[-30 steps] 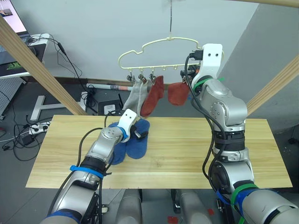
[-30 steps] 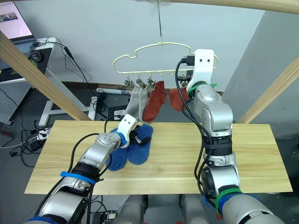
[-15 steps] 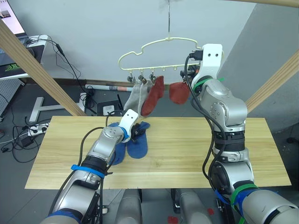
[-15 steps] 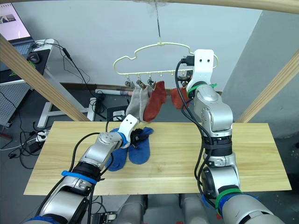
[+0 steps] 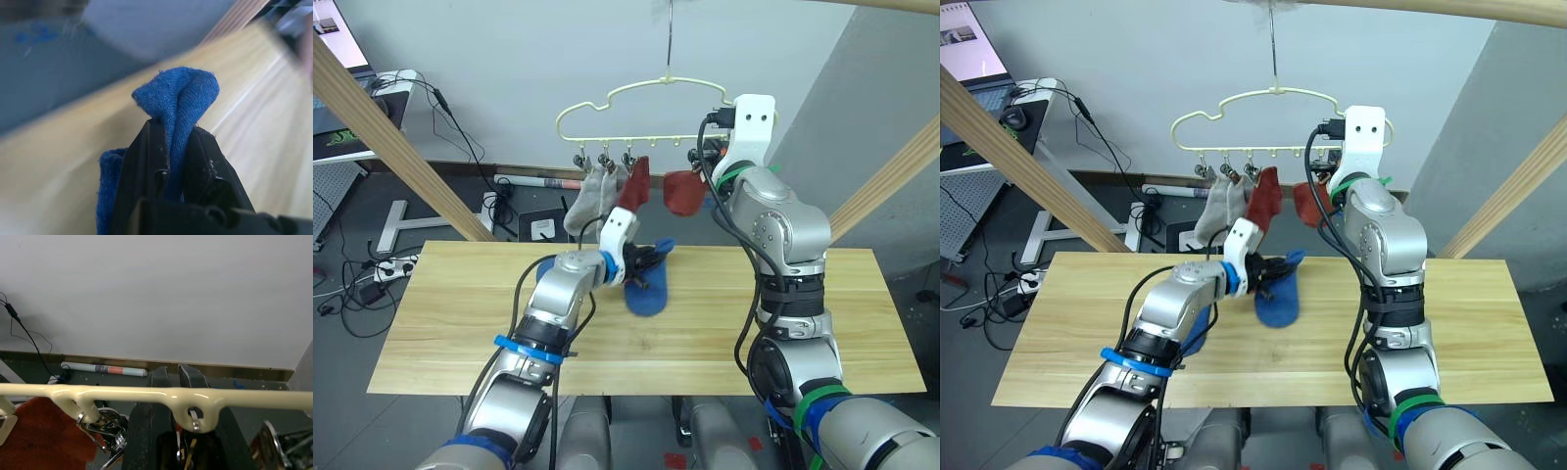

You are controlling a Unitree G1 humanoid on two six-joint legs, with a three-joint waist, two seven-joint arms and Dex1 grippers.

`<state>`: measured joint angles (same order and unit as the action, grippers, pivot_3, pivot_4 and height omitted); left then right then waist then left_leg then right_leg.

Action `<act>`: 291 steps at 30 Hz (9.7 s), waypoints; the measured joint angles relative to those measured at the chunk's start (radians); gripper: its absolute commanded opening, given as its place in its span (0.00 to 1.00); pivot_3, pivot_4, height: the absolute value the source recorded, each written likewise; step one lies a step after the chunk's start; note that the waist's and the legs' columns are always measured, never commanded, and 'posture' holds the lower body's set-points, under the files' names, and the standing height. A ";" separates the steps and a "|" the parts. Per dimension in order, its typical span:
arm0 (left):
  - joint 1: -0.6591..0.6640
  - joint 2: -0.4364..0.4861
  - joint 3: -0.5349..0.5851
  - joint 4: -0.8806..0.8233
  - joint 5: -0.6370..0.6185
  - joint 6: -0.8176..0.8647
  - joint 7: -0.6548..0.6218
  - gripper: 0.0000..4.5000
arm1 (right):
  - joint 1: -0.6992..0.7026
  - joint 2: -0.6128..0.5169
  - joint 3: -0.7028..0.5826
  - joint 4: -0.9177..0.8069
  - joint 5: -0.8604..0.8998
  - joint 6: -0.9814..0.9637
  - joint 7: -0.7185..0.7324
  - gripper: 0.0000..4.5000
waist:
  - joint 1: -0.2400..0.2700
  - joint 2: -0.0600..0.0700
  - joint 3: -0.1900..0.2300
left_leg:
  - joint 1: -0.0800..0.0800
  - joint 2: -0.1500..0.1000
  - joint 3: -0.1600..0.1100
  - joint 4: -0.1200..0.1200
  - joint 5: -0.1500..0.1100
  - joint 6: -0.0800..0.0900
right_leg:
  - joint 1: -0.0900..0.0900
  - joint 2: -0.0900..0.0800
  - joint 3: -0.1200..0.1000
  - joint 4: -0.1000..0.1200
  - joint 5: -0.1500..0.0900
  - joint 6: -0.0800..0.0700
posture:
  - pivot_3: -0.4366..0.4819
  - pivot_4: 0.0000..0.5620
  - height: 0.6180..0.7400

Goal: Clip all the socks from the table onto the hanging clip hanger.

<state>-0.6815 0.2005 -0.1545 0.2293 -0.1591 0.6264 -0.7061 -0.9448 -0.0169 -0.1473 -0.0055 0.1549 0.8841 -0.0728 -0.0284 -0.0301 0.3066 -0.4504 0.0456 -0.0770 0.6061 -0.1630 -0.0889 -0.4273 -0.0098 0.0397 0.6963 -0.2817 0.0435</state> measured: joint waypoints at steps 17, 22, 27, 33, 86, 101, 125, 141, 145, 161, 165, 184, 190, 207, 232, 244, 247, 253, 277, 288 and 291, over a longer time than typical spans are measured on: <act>-0.168 -0.158 0.078 0.084 -0.068 -0.018 0.139 0.16 | -0.027 0.032 -0.048 -0.043 0.034 0.088 -0.042 0.00 | -0.004 0.001 0.001 | 0.000 0.000 0.000 0.000 0.000 0.000 | 0.000 0.000 0.000 -0.001 0.000 0.000 | 0.52 0.54 1.00; -0.195 -0.168 0.087 0.119 -0.069 -0.046 0.155 0.16 | -0.027 0.034 -0.049 -0.050 0.034 0.103 -0.044 0.00 | -0.003 0.001 0.001 | 0.000 0.000 0.000 0.000 0.000 0.000 | 0.000 0.000 0.000 -0.002 0.000 0.000 | 0.51 0.53 1.00; -0.224 -0.193 0.106 0.160 -0.077 -0.067 0.172 0.16 | -0.027 0.037 -0.049 -0.063 0.035 0.111 -0.047 0.00 | -0.004 0.001 0.001 | -0.001 0.000 0.000 0.000 0.000 0.000 | 0.000 0.000 0.000 -0.002 0.000 0.000 | 0.50 0.52 1.00; -0.240 -0.202 0.125 0.167 -0.087 -0.069 0.175 0.16 | -0.027 0.039 -0.049 -0.078 0.034 0.123 -0.061 0.00 | -0.005 0.001 0.001 | -0.001 0.000 0.000 -0.001 0.000 0.000 | 0.000 0.000 0.000 -0.002 0.000 0.000 | 0.50 0.52 1.00; 0.002 0.161 0.084 -0.293 -0.243 0.139 -0.079 1.00 | 0.227 0.032 0.014 -0.463 0.070 0.357 -0.043 0.61 | -0.004 0.001 0.001 | -0.001 0.000 0.000 -0.003 0.000 0.000 | 0.000 0.000 0.000 -0.005 0.000 0.000 | 0.52 0.53 1.00; -0.012 0.357 0.186 -0.309 -0.355 -0.011 -0.318 1.00 | 0.459 -0.047 0.147 -0.704 -0.002 0.310 -0.048 0.61 | -0.004 0.001 0.001 | -0.001 0.000 0.000 -0.003 0.000 0.000 | 0.000 0.000 0.000 -0.007 -0.001 0.001 | 0.52 0.49 1.00; -0.179 0.396 0.217 -0.180 -0.416 -0.025 -0.414 1.00 | 0.363 0.063 0.085 -0.586 -0.093 0.239 -0.102 0.42 | -0.004 0.001 0.001 | -0.001 0.001 0.000 -0.002 0.000 0.000 | 0.000 0.000 0.000 -0.006 0.000 0.000 | 0.54 0.47 1.00; -0.168 0.409 0.217 -0.193 -0.414 -0.023 -0.378 1.00 | 0.273 0.032 0.000 -0.360 -0.080 0.123 -0.044 0.42 | -0.002 0.001 0.001 | 0.000 0.000 0.000 -0.002 0.000 0.000 | 0.000 0.000 0.000 -0.004 0.000 0.000 | 0.57 0.49 1.00; -0.167 0.410 0.217 -0.193 -0.414 -0.022 -0.372 1.00 | 0.247 0.032 -0.015 -0.321 -0.063 0.100 -0.037 0.42 | -0.002 0.001 0.001 | 0.000 0.000 0.000 -0.001 0.000 0.000 | 0.000 0.000 0.000 -0.002 0.000 0.000 | 0.57 0.49 1.00; -0.152 0.411 0.217 -0.221 -0.415 -0.018 -0.343 1.00 | 0.157 -0.003 -0.029 -0.170 -0.053 0.017 -0.021 0.42 | -0.001 0.001 0.001 | 0.000 0.000 0.000 0.000 0.000 0.000 | 0.000 0.000 0.000 0.000 0.000 0.000 | 0.59 0.49 1.00; -0.150 0.410 0.217 -0.227 -0.415 -0.017 -0.329 1.00 | 0.120 -0.010 -0.028 -0.125 -0.053 -0.012 -0.015 0.42 | -0.001 0.001 0.001 | 0.000 0.000 0.000 0.000 0.000 0.000 | 0.000 0.000 0.000 0.000 0.000 0.000 | 0.60 0.50 1.00; -0.136 0.411 0.217 -0.234 -0.416 -0.016 -0.306 1.00 | 0.060 -0.014 -0.027 -0.005 -0.051 -0.090 0.006 0.42 | 0.001 0.001 0.001 | 0.000 0.000 0.000 0.000 0.000 0.000 | 0.000 0.000 0.000 0.000 0.000 0.000 | 0.61 0.50 1.00; -0.136 0.411 0.217 -0.234 -0.416 -0.016 -0.306 1.00 | 0.060 -0.016 -0.025 0.001 -0.053 -0.092 0.006 0.33 | 0.001 0.001 0.001 | 0.000 0.000 0.000 0.000 0.000 0.000 | 0.000 0.000 0.000 0.000 0.000 0.000 | 0.61 0.50 1.00; -0.043 0.469 0.153 -0.249 -0.313 0.023 -0.237 1.00 | 0.051 -0.028 -0.024 0.001 -0.054 -0.091 -0.014 0.00 | 0.000 0.001 0.001 | 0.000 0.000 0.000 0.000 0.000 0.000 | 0.000 0.000 0.000 0.000 0.000 0.000 | 0.60 0.51 1.00; 0.083 0.383 0.041 0.334 0.131 -0.290 0.034 1.00 | 0.051 -0.029 -0.026 -0.088 -0.053 -0.014 -0.026 0.00 | 0.001 0.001 0.001 | 0.000 0.001 0.001 0.000 0.000 0.000 | -0.002 0.000 0.001 0.001 0.000 0.000 | 0.55 0.53 1.00; 0.133 0.416 0.064 0.287 0.139 -0.229 0.040 1.00 | 0.054 -0.029 -0.026 -0.108 -0.053 0.005 -0.033 0.00 | -0.001 0.002 0.001 | 0.000 0.001 0.001 0.000 0.000 0.000 | -0.002 0.000 0.001 0.002 0.000 0.000 | 0.55 0.53 1.00; 0.128 0.415 0.060 0.277 0.143 -0.188 0.038 1.00 | 0.054 -0.029 -0.026 -0.108 -0.053 0.005 -0.033 0.00 | -0.001 0.002 0.001 | 0.000 0.001 0.001 0.000 0.000 0.000 | -0.002 0.000 0.001 0.002 0.000 0.000 | 0.54 0.53 1.00; 0.115 0.399 0.056 0.276 0.144 -0.158 0.035 0.75 | 0.055 -0.031 -0.026 -0.110 -0.053 0.011 -0.033 0.00 | -0.002 0.002 0.001 | 0.001 0.000 0.001 0.000 0.000 0.000 | -0.002 0.000 0.001 0.002 0.000 0.000 | 0.53 0.52 1.00; 0.139 0.347 0.172 0.162 0.052 -0.209 0.039 0.99 | 0.061 -0.030 -0.025 -0.122 -0.053 0.019 -0.035 0.00 | -0.001 0.002 0.001 | 0.000 0.001 0.001 0.000 0.000 0.000 | -0.002 0.000 0.001 0.002 0.000 0.000 | 0.55 0.52 1.00; 0.296 0.430 0.236 0.001 0.024 -0.123 0.047 0.99 | 0.062 -0.025 -0.026 -0.122 -0.053 0.018 -0.036 0.00 | -0.003 0.002 0.001 | 0.000 0.001 0.001 -0.001 0.000 0.000 | -0.002 0.000 0.001 0.001 0.000 0.000 | 0.55 0.53 1.00; 0.336 0.430 0.238 -0.026 0.021 -0.081 0.061 0.99 | 0.063 -0.023 -0.026 -0.122 -0.053 0.018 -0.036 0.00 | -0.002 0.002 0.001 | 0.000 0.001 0.001 -0.001 0.000 0.000 | -0.002 0.000 0.001 0.001 0.000 0.000 | 0.55 0.53 1.00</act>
<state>-0.3456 0.6301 0.0831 0.2029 -0.1378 0.5457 -0.6452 -0.8814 -0.0400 -0.1730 -0.1273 0.1017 0.9023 -0.1083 -0.0303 -0.0282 0.3074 -0.4500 0.0467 -0.0758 0.6049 -0.1630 -0.0889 -0.4296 -0.0097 0.0407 0.6974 -0.2817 0.0434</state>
